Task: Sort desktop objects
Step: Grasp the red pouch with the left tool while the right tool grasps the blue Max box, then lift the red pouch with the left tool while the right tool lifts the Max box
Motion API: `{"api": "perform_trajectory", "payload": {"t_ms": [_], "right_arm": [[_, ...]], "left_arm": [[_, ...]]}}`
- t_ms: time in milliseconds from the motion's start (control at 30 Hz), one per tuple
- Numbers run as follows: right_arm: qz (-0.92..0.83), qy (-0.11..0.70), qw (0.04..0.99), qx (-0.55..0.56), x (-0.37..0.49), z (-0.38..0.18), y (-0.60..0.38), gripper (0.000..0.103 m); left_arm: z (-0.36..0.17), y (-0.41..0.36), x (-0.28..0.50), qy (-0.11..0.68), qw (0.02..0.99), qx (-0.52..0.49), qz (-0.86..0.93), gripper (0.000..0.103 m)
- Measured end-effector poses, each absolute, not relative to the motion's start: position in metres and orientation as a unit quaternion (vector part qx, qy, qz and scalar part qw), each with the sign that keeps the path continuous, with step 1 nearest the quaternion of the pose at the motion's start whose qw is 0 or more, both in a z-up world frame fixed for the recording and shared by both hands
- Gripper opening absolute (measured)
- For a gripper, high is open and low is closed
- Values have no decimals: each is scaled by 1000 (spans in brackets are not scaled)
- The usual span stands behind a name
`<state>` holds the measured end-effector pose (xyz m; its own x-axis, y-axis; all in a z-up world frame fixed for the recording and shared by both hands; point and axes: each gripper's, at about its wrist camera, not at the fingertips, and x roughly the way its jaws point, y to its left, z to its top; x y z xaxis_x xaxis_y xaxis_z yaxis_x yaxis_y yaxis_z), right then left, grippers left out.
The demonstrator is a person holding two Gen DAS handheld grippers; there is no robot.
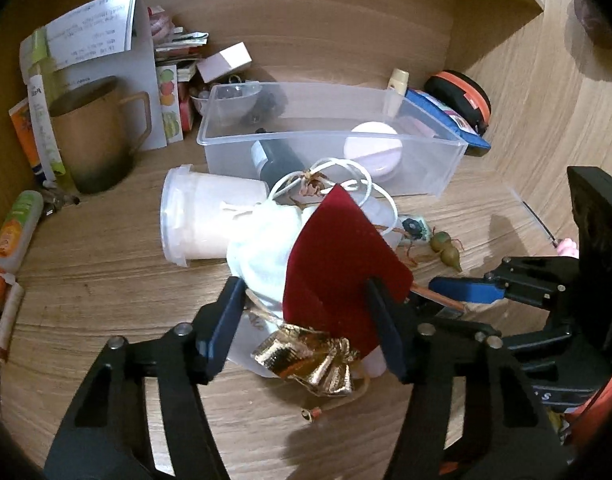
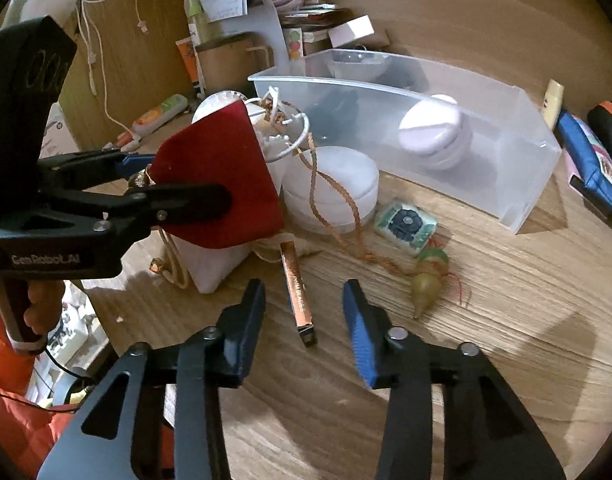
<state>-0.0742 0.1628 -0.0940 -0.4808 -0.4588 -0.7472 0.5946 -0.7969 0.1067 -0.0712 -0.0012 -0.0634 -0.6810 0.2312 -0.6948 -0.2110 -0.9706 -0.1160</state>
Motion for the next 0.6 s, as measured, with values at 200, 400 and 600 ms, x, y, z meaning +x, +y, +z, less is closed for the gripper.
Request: {"api": "perform_trajectory", "payload": {"t_ms": [200, 400, 600], "right_arm": [[-854, 72, 313, 409, -75, -96, 168, 11], [-863, 53, 308, 397, -72, -91, 175, 9], [-872, 35, 299, 386, -71, -80, 186, 9]], "left_arm": [[-57, -3, -64, -7, 123, -363, 923, 32], [-51, -14, -59, -25, 125, -358, 925, 20], [-39, -20, -49, -22, 117, -334, 935, 18]]}}
